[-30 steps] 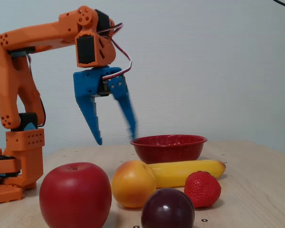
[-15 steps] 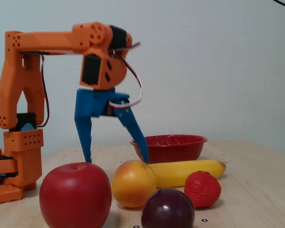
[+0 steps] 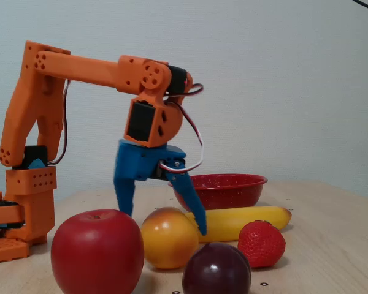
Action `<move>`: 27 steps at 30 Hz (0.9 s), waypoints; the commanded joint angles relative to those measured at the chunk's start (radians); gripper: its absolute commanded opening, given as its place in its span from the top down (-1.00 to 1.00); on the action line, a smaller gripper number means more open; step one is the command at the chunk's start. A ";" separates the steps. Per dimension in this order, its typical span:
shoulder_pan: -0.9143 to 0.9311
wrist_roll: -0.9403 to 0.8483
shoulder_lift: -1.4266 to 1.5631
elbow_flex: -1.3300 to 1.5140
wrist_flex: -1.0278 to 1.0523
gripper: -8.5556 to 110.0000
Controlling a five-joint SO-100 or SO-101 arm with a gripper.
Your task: Put the peach in the red bowl.
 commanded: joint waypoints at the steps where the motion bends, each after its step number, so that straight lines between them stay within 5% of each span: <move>1: 0.032 -0.005 0.040 -0.071 -0.023 0.03; 27: 0.012 0.179 -0.003 0.046 -0.160 0.03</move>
